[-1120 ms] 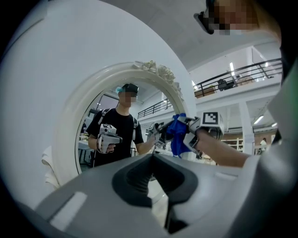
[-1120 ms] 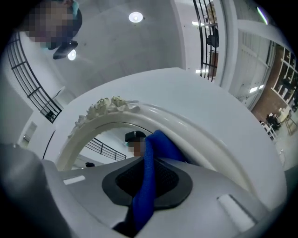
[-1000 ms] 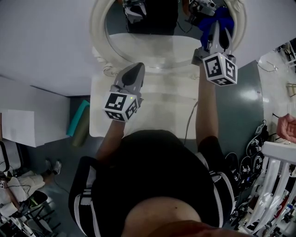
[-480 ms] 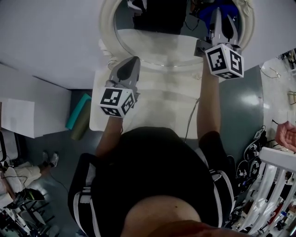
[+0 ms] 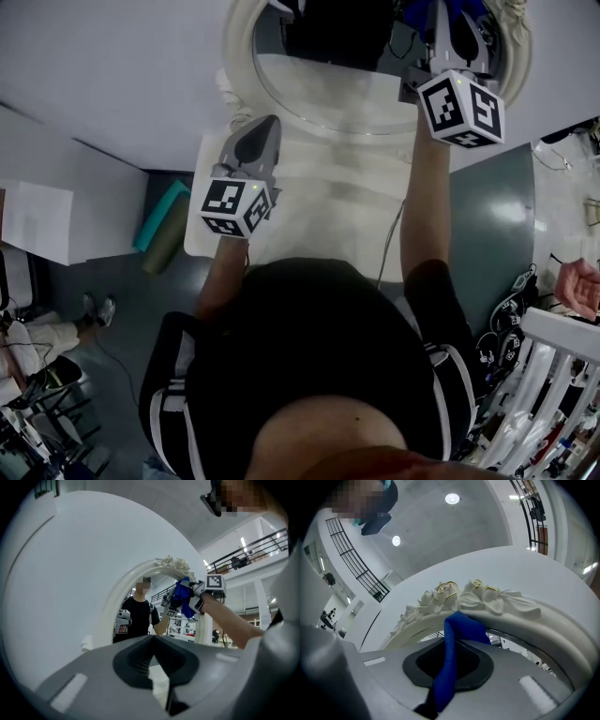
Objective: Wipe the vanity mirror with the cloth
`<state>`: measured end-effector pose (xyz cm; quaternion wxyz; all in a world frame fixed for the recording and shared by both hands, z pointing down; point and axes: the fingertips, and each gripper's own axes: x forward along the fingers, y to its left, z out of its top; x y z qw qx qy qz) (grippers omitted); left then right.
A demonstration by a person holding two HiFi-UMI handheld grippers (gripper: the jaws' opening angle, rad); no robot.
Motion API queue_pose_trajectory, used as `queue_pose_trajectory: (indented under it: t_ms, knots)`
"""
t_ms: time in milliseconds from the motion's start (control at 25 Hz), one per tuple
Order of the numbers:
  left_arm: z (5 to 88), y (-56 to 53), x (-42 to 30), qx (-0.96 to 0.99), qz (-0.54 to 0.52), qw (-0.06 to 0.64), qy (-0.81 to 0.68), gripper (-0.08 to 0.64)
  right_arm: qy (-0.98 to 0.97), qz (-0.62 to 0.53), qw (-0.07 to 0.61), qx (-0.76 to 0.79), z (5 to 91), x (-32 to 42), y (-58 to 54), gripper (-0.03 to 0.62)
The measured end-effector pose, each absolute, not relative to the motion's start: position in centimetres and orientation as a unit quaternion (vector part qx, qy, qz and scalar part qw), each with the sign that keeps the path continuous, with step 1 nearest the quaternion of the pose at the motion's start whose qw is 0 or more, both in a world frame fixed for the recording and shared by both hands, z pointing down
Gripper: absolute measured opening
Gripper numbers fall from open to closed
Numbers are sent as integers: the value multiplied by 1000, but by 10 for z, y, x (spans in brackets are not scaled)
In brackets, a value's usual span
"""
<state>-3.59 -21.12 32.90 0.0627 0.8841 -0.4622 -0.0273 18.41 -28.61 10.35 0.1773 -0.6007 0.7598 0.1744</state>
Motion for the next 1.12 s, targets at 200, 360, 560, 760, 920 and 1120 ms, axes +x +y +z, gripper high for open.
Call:
queue_pose_trajectory:
  t_ms: [200, 360, 560, 760, 920, 1120]
  knots:
    - [336, -211, -47, 878, -28, 68, -474, 8, 787, 194, 130, -571, 103, 145, -298, 35]
    - [343, -210, -60, 871, -27, 73, -485, 8, 794, 212, 101, -561, 106, 119, -306, 35]
    - [348, -209, -71, 864, -26, 78, -497, 8, 798, 252, 32, -546, 119, 86, -314, 35]
    - [352, -208, -80, 858, -26, 81, -507, 8, 800, 272, -1, -534, 136, 57, -323, 35]
    - [355, -207, -87, 854, -26, 83, -513, 8, 800, 290, -34, -524, 147, 35, -327, 34]
    - [358, -207, -89, 852, -26, 88, -516, 8, 801, 313, -73, -505, 163, 12, -331, 34]
